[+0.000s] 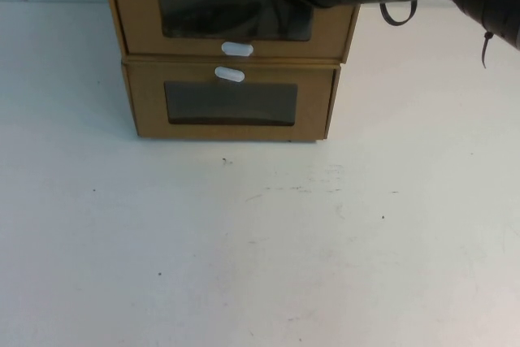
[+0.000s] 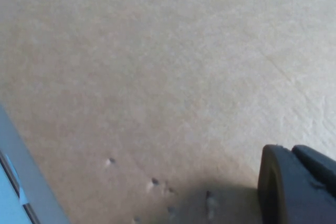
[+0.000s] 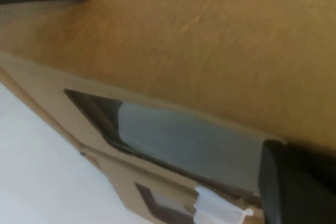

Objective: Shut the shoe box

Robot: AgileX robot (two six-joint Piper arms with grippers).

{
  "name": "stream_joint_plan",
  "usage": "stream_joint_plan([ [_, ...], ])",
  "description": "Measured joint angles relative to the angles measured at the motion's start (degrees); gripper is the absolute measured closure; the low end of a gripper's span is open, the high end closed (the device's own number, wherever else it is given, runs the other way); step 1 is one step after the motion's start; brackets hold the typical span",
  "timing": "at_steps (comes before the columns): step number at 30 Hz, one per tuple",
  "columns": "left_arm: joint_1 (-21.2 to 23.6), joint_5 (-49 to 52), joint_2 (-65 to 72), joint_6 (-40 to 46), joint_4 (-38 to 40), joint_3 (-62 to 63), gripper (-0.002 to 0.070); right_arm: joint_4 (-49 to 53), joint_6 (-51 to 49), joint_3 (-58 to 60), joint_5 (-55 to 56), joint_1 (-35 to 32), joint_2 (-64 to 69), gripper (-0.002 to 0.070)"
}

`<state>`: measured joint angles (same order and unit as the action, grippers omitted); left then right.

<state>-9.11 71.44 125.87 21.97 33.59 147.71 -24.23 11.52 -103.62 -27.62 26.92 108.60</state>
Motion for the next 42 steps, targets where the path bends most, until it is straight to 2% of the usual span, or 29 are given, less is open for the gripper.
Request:
stream_joint_plan([
  [8, 0.0, 0.58, -1.22, 0.41, 0.0, 0.0, 0.0678, -0.39, -0.12, -4.45, -3.67, -0.12, 2.68, 0.0689],
  [17, 0.0, 1.11, -8.53, 1.18, -1.06, 0.0, 0.0678, 0.23, 0.09, -5.53, -16.09, -0.97, -0.83, 0.0689],
  [26, 0.0, 1.22, -22.32, 1.29, -9.08, -4.85, 0.0678, 1.27, 0.09, -5.63, -29.37, -0.97, -12.61, 0.0689],
  [33, 0.0, 0.49, -40.09, 1.02, -10.66, -26.8, 0.0678, 1.87, -1.48, 0.39, -38.61, -0.97, -26.03, 0.0689],
  [42, 0.0, -16.97, -71.0, 5.17, -10.87, -66.47, 0.0678, 4.44, -6.83, 29.05, -32.55, -1.0, -57.77, 0.0689],
])
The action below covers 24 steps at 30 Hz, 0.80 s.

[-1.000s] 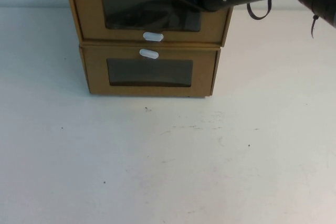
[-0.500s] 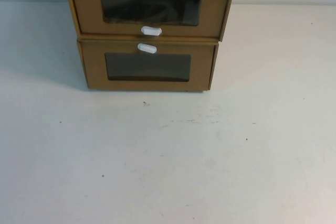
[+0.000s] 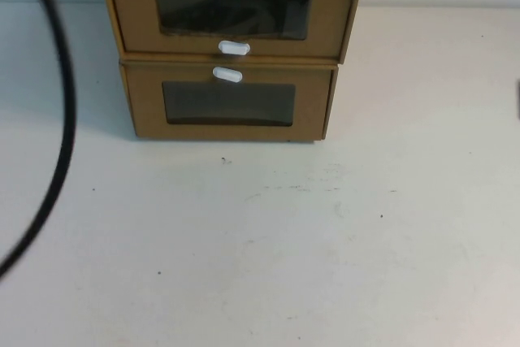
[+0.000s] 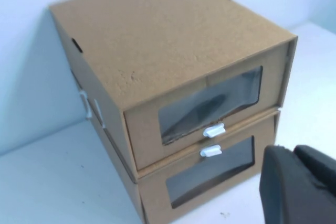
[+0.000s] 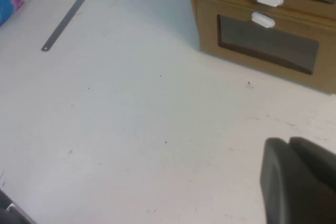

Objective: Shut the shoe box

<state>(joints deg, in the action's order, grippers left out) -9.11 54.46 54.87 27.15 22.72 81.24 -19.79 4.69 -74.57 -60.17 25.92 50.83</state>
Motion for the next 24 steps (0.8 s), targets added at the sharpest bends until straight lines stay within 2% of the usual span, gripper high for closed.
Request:
stream_joint_plan([
  [8, 0.0, -16.62, -27.84, 2.15, 0.66, -27.52, 0.0678, 1.49, -7.42, 22.35, 2.85, 0.0, -28.52, 0.0687],
  [14, 0.0, -20.82, -42.81, 2.36, 0.8, -40.35, 0.0678, 2.05, -8.93, 30.29, 5.98, 0.0, -38.29, 0.0687],
  [18, 0.0, -23.12, -50.69, 2.49, 0.8, -47.94, 0.0678, 4.71, -8.93, 37.48, 14.06, 0.0, -41.66, 0.0687],
  [24, 0.0, -29.57, -55.73, 2.51, 0.8, -60.33, 0.0678, 6.09, -7.85, 52.27, 35.96, 0.0, -42.3, 0.0687],
])
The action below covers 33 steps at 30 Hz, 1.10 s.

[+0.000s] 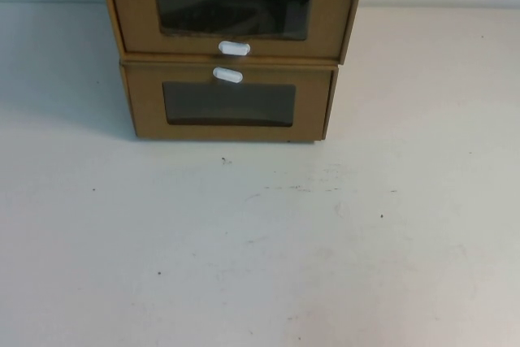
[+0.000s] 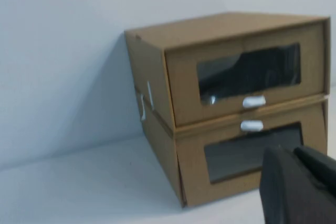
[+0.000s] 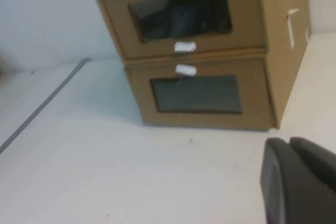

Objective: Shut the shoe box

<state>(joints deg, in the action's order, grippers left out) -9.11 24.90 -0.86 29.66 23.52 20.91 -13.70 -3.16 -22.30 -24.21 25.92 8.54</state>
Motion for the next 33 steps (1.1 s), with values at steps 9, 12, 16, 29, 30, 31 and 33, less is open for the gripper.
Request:
stream_joint_plan([
  [9, 0.0, -14.6, 0.0, 0.0, 4.93, -18.11, 0.0678, -0.25, 4.08, 19.52, 29.6, 0.0, 0.0, 0.0687],
  [12, 0.0, -18.46, 0.0, 0.1, 6.67, -21.78, 0.0678, -0.44, 4.2, 22.9, 31.77, 0.0, 0.0, 0.0687],
  [16, 0.0, -20.07, 0.0, 0.47, 7.14, -22.38, 0.0678, -0.74, 4.2, 23.82, 31.31, 0.0, 0.0, 0.0687],
  [29, 0.0, -20.39, 0.0, 0.69, 7.39, -22.41, 0.0678, -0.74, 4.2, 23.82, 17.58, 0.0, 0.0, 0.0687],
  [30, 0.0, -20.39, 0.0, 0.69, 7.39, -22.41, 0.0678, -0.74, 4.2, 23.82, 16.35, 0.0, 0.0, 0.0688],
  [31, 0.0, -20.39, 0.0, 0.69, 7.39, -22.41, 0.0678, -0.74, 4.2, 23.82, 15.4, 0.0, 0.0, 0.0687],
  [33, 0.0, -20.39, 0.0, 0.69, 7.49, -22.41, 0.0678, -0.74, 4.2, 23.82, 13.96, 0.0, 0.0, 0.0687],
])
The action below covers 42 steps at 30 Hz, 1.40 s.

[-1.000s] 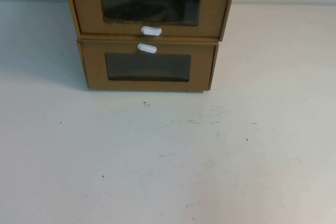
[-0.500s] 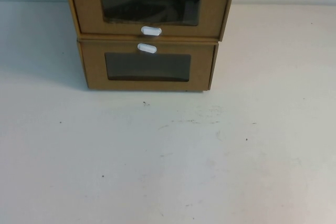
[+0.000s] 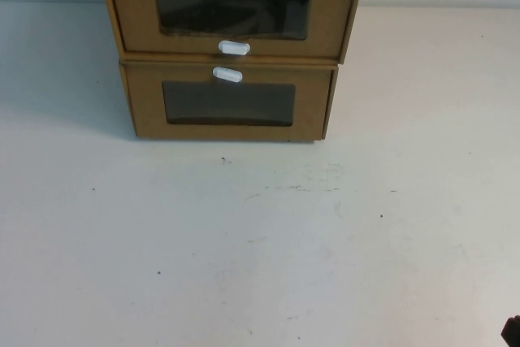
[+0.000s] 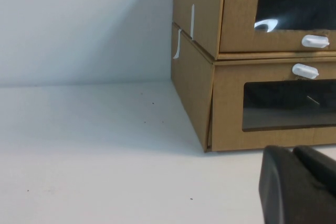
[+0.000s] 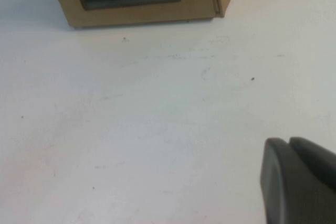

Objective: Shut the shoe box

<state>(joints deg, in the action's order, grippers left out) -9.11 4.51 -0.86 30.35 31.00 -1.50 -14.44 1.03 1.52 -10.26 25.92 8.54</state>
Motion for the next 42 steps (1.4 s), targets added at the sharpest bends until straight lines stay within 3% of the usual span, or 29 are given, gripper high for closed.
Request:
stream_joint_plan([
  [7, 0.0, 0.0, 0.0, -0.11, 0.0, 0.0, 0.0678, 2.87, 0.0, 0.0, -2.83, -2.01, -1.93, 0.0687],
  [15, 0.0, -0.09, 0.0, -0.11, 0.0, 0.0, 0.0678, 6.24, 0.0, 0.0, -0.63, -21.24, -5.7, 0.0688],
  [18, 0.0, -0.09, 0.0, -0.11, 0.0, 0.0, 0.0678, 7.34, 0.0, 0.0, -2.57, -25.31, -8.23, 0.0687],
  [27, 0.0, -0.09, 0.0, -0.2, 0.0, 0.0, 0.0678, 13.02, 0.47, 0.0, -9.39, -26.32, -8.95, 0.0688],
  [42, 0.0, -0.09, 0.0, -0.2, 0.0, 0.0, 0.0678, 13.02, 0.36, 0.0, -9.73, -26.32, -8.95, 0.0688],
])
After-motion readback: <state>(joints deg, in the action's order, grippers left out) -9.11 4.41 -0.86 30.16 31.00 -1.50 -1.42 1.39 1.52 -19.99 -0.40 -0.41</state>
